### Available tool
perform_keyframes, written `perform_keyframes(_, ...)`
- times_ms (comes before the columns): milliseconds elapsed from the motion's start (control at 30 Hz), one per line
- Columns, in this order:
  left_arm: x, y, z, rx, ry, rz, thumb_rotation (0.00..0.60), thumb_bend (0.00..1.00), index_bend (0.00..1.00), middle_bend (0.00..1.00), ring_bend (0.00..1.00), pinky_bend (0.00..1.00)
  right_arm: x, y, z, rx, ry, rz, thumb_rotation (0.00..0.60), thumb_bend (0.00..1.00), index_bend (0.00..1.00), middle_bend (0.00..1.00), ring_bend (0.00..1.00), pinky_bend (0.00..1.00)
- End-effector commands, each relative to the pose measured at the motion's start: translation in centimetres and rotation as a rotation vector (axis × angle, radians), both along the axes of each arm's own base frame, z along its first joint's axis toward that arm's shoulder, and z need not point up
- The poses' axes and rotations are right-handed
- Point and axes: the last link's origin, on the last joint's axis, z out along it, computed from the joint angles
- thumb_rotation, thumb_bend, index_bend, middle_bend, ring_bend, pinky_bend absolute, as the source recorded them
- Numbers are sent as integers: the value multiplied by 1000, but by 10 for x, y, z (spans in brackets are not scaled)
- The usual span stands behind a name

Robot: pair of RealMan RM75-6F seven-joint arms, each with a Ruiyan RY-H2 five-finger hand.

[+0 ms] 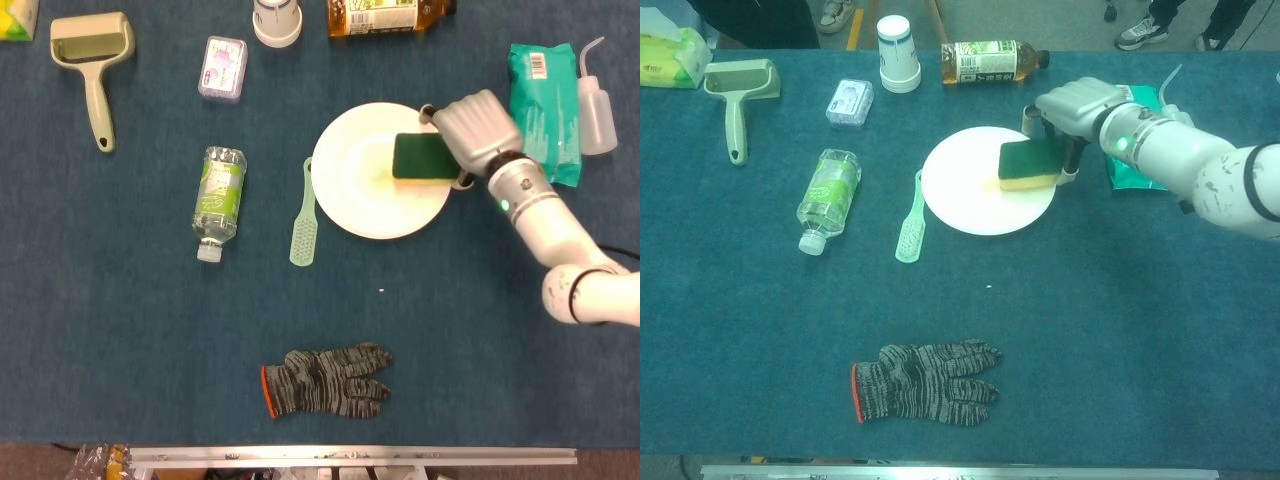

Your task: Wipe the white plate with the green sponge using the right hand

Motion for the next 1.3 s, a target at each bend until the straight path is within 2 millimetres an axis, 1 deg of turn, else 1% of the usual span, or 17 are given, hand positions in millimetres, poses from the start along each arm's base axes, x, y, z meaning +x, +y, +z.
perform_keyframes(33,1,1,-1,-1,-1,-4,600,202,155,27,29,270,5,1,4,-11,-19,11,600,46,276,557,479,463)
perform_keyframes(167,1,0,-1,-2,0,-2,600,203,155,27,29,270,14,2,-1,-3,-32,36,600,46,276,557,479,463)
perform_keyframes(367,-1,-2,2,5,-4,5,600,202,156,27,28,270,22,4,-17,34,-27,60,600,46,276,557,479,463)
perform_keyframes(567,-4,-4,5,13,-6,13,600,203,155,27,29,270,19,6,-24,54,2,63,600,47,276,557,479,463)
perform_keyframes(800,-3,-2,3,8,-7,5,600,202,155,28,28,270,8,7,-13,29,42,41,600,47,276,557,479,463)
perform_keyframes(1000,0,0,1,2,-5,-2,600,202,155,28,29,270,-4,9,6,-7,74,16,600,48,276,557,479,463)
perform_keyframes(1133,1,1,-1,-1,-4,-4,600,202,155,28,29,270,-1,9,13,-29,55,19,600,48,276,557,479,463)
perform_keyframes(1300,1,0,-1,-2,-5,-5,600,202,155,28,28,270,12,9,6,-24,26,58,600,48,276,557,479,463)
